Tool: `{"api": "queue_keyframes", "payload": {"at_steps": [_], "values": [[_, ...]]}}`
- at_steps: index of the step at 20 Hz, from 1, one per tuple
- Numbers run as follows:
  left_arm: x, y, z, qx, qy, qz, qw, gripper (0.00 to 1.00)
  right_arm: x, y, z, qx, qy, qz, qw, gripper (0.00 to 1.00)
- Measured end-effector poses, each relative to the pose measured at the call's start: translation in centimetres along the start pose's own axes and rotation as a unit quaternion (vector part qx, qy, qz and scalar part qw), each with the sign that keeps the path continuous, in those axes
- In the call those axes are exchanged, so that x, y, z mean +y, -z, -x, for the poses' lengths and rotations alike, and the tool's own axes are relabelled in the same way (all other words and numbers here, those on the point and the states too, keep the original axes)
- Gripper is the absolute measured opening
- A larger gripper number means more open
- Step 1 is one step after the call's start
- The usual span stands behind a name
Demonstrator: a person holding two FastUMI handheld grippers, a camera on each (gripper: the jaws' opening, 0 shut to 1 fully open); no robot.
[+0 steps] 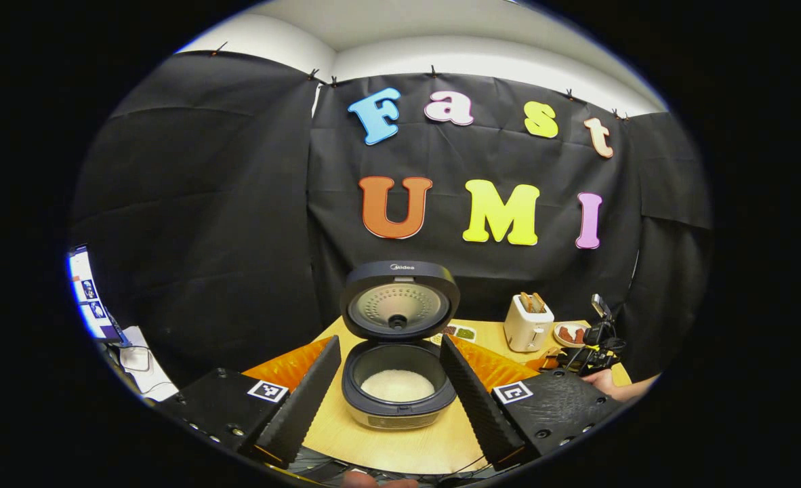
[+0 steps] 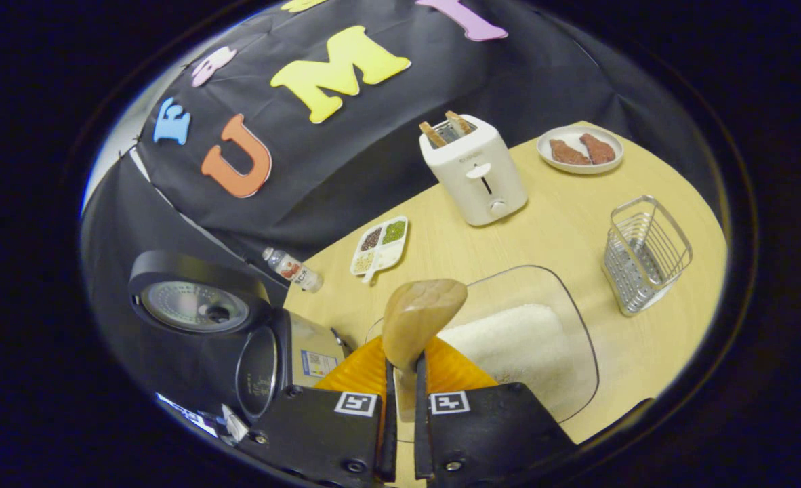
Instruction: Close the left gripper, press the button to open the rice cooker; take a wooden spoon from the chopstick holder with the right hand, scoop a spoonful of rice and pour it into the rice cooker, then put the wooden spoon back into the chopstick holder.
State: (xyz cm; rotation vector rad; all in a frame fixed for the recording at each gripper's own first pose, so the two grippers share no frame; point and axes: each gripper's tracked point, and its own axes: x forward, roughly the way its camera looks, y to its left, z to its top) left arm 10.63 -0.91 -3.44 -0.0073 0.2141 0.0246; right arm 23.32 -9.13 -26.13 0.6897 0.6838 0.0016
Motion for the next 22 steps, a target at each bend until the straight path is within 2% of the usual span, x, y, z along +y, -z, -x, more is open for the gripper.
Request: {"api": "queue_keyframes", "payload": {"at_steps": [2,3,4,8,14,18,22], "values": [[-1.4,-1.1,-0.2,-0.008,0.014,0.009,1.000,0.95,-0.5,-1.0,0.7,-0.001,-0.007,-0.031,0.999,0.16],[-1.9,-1.2,-0.6,-0.010,0.018,0.012,1.000,1.00,-0.8,-1.4,1.3,-0.004,-0.009,-0.043,0.999,0.15],[-2.3,-1.3,-0.8,-0.013,0.022,0.014,1.000,0.95,-1.1,-2.0,1.7,-0.008,-0.009,-0.051,0.999,0.15],[-3.3,-1.4,-1.7,-0.016,0.029,0.010,0.999,0.95,-1.8,-4.8,4.1,-0.033,-0.016,-0.065,0.997,0.15],[-4.0,-1.8,-2.5,-0.025,0.038,0.008,0.999,0.95,-0.2,-8.0,7.0,-0.064,-0.044,-0.066,0.995,0.15],[-2.4,-1.6,-2.4,-0.027,0.020,0.014,0.999,0.95,4.2,-9.0,8.0,-0.066,-0.083,-0.063,0.992,0.15],[-0.3,-1.4,-1.6,-0.028,-0.007,0.019,0.999,0.95,11.2,-8.8,8.1,-0.055,-0.140,-0.040,0.988,0.15]]}}
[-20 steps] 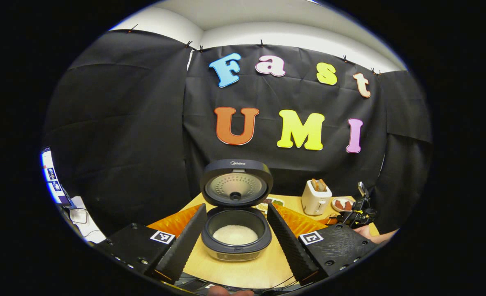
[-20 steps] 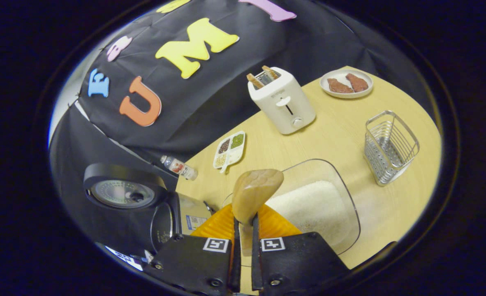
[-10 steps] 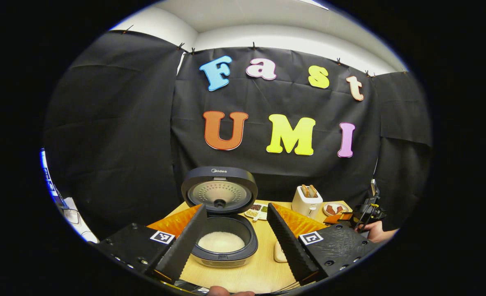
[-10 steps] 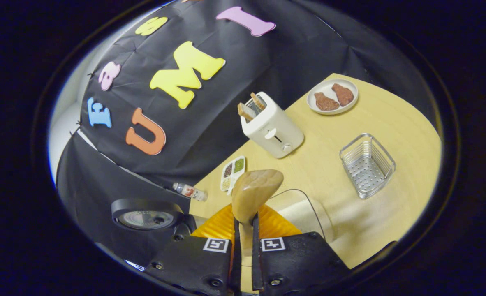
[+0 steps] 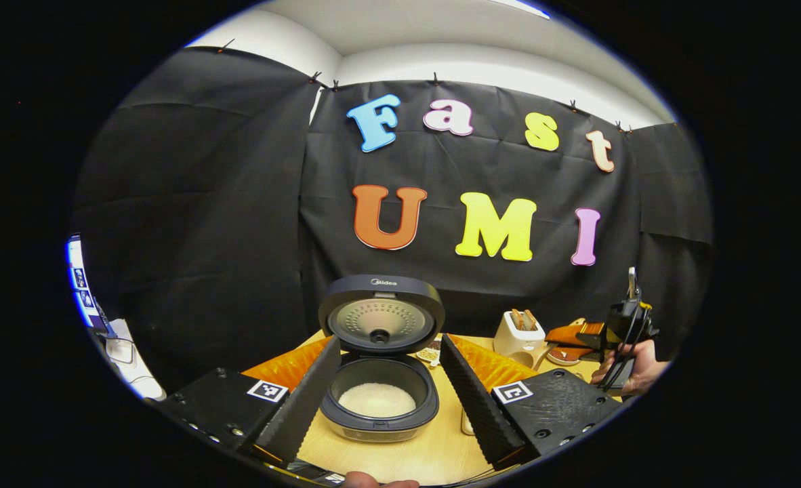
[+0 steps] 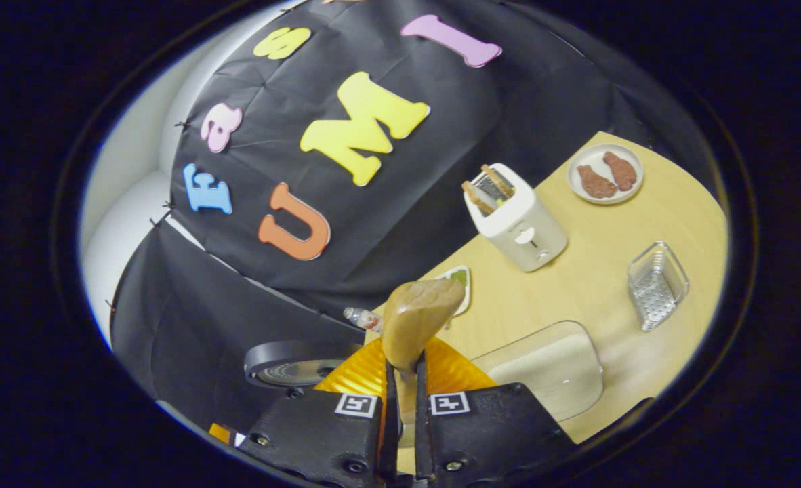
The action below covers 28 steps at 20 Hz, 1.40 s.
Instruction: Close the left gripper, press the button to open the rice cooker; take a wooden spoon from the chopstick holder with the right hand, scoop a spoonful of rice and pour it into the rice cooker, then put the wooden spoon back into the chopstick holder.
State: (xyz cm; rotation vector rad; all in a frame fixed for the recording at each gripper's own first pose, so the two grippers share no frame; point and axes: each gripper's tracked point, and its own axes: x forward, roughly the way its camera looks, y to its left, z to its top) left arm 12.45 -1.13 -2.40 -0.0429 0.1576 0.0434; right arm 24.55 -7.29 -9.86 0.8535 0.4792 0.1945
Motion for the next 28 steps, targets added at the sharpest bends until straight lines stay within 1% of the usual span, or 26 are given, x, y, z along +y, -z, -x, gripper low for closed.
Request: {"api": "queue_keyframes", "payload": {"at_steps": [4,6,10,13,17,22,25,28], "values": [[2.9,0.5,1.3,0.001,-0.037,-0.001,0.999,0.95,6.1,3.4,-3.6,0.041,-0.048,0.029,0.998,0.15],[4.3,0.7,2.1,0.001,-0.056,0.004,0.998,0.94,8.4,5.5,-5.4,0.063,-0.064,0.046,0.995,0.15],[6.6,0.7,3.8,-0.003,-0.086,0.018,0.996,0.95,11.6,9.5,-8.1,0.091,-0.079,0.095,0.988,0.15],[7.9,0.9,4.6,-0.004,-0.105,0.023,0.994,0.95,12.4,11.9,-9.8,0.099,-0.073,0.151,0.981,0.15],[8.8,1.4,5.7,0.000,-0.120,0.025,0.992,0.95,12.9,13.9,-11.2,0.091,-0.061,0.239,0.965,0.15],[9.9,1.2,6.6,-0.009,-0.134,0.029,0.991,0.95,13.7,15.0,-11.7,0.089,-0.063,0.297,0.949,0.15],[10.2,1.2,6.9,-0.012,-0.139,0.032,0.990,0.95,14.2,15.1,-11.6,0.075,-0.064,0.343,0.934,0.15],[10.4,1.0,7.3,-0.016,-0.145,0.034,0.989,0.95,15.2,15.3,-11.0,0.059,-0.072,0.389,0.916,0.15]]}}
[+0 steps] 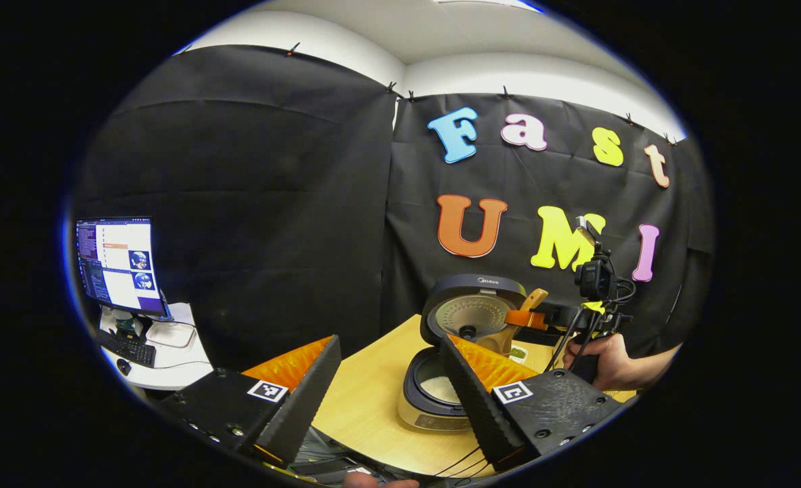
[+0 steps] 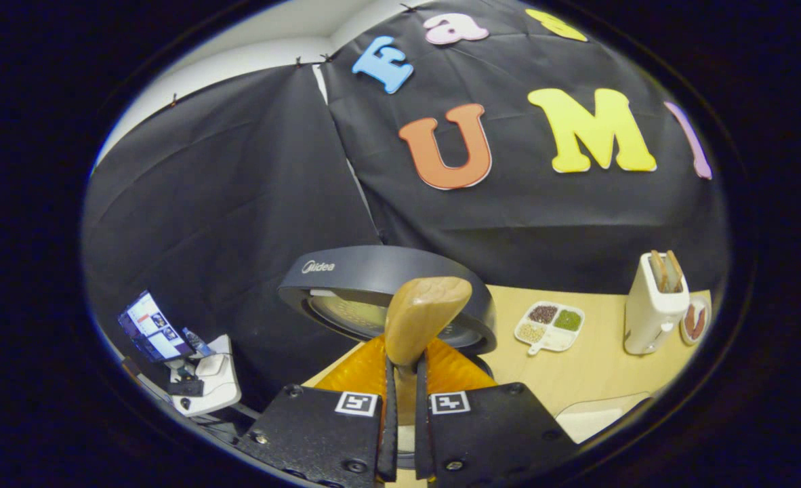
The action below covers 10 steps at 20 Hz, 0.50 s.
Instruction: Close the left gripper, press the button to open the rice cooker; take a wooden spoon from the chopstick holder with the right hand, scoop a spoonful of rice and pour it into the rice cooker, then put the wooden spoon back into the chopstick holder.
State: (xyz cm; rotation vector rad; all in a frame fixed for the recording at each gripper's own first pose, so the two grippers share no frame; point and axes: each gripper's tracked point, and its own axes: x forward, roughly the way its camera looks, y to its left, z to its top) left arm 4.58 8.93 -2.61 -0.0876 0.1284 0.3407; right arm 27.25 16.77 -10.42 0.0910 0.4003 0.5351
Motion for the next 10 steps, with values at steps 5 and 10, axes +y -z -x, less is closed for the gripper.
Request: {"api": "queue_keyframes", "payload": {"at_steps": [5,10], "values": [[0.0,-0.1,0.5,-0.002,-0.001,0.005,1.000,0.95,1.2,-0.9,0.6,-0.019,0.004,0.084,0.996,0.15],[0.4,-0.1,1.1,-0.007,-0.007,0.005,1.000,0.95,3.1,-1.7,1.4,-0.045,-0.002,0.196,0.979,0.15]]}}
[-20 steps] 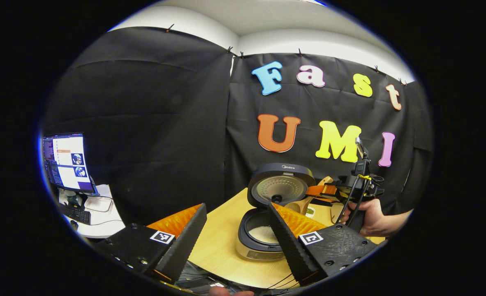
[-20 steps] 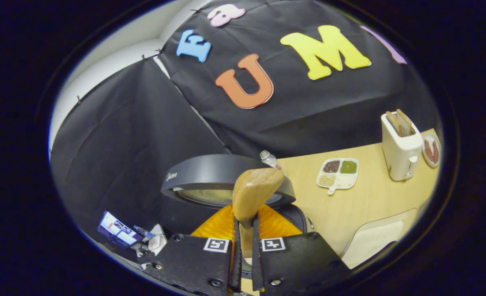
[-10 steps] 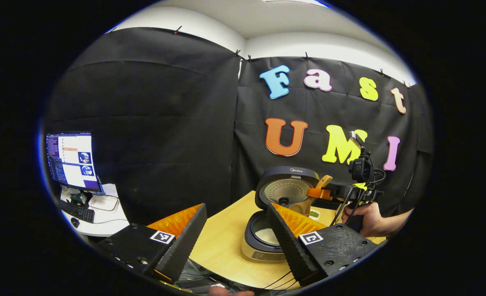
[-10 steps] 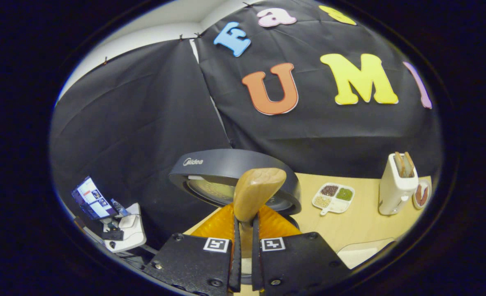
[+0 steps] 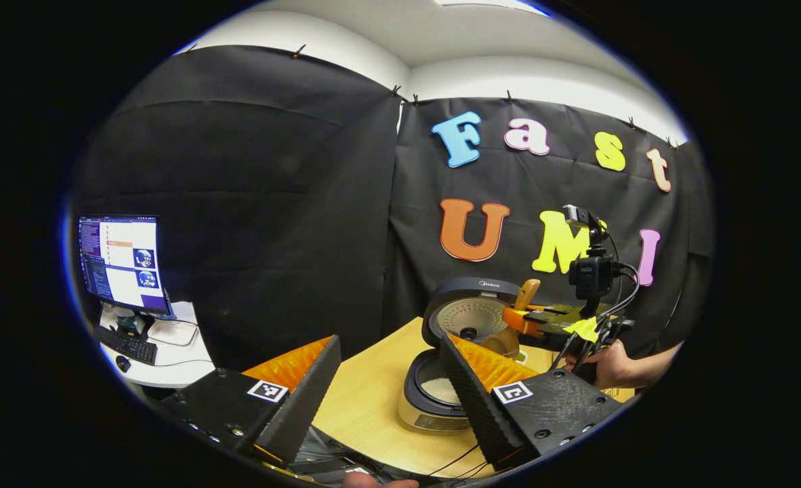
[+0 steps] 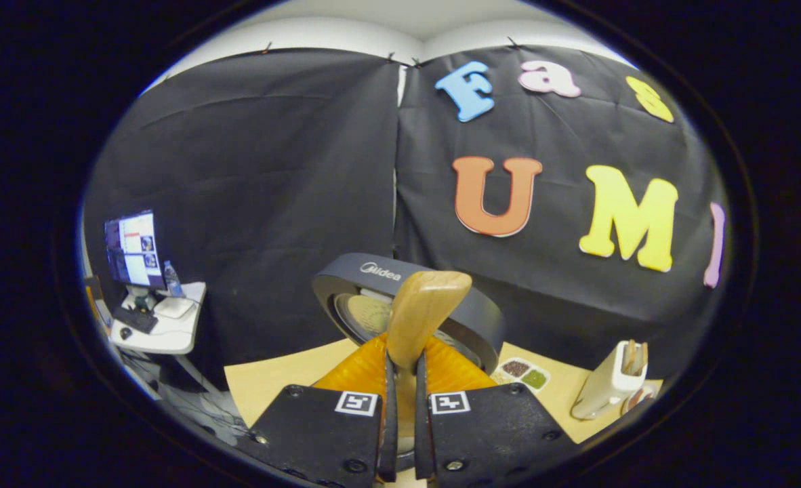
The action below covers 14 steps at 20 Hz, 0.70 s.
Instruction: Close the left gripper, press the button to open the rice cooker; take a wooden spoon from the chopstick holder with the right hand, scoop a spoonful of rice and pour it into the rice cooker, then put the wooden spoon back into the chopstick holder.
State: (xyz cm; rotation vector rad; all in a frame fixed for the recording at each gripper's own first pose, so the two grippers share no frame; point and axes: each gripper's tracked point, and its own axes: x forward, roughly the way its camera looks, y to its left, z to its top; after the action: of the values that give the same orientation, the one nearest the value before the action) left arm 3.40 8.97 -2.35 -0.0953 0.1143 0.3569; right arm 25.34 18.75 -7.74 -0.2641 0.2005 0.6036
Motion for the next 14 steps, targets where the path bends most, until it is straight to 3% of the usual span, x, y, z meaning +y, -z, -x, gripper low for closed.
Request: {"api": "queue_keyframes", "payload": {"at_steps": [4,11,14], "values": [[0.2,-0.5,0.2,-0.005,-0.004,0.010,1.000,0.95,0.7,-0.6,0.5,-0.019,-0.005,0.044,0.999,0.15],[0.1,-0.3,0.1,-0.008,-0.006,0.005,1.000,0.95,0.5,-1.4,0.8,-0.028,-0.007,0.058,0.998,0.15],[0.2,-0.3,0.1,-0.008,-0.004,0.002,1.000,0.95,0.4,-0.9,0.8,-0.013,-0.012,0.036,0.999,0.16]]}}
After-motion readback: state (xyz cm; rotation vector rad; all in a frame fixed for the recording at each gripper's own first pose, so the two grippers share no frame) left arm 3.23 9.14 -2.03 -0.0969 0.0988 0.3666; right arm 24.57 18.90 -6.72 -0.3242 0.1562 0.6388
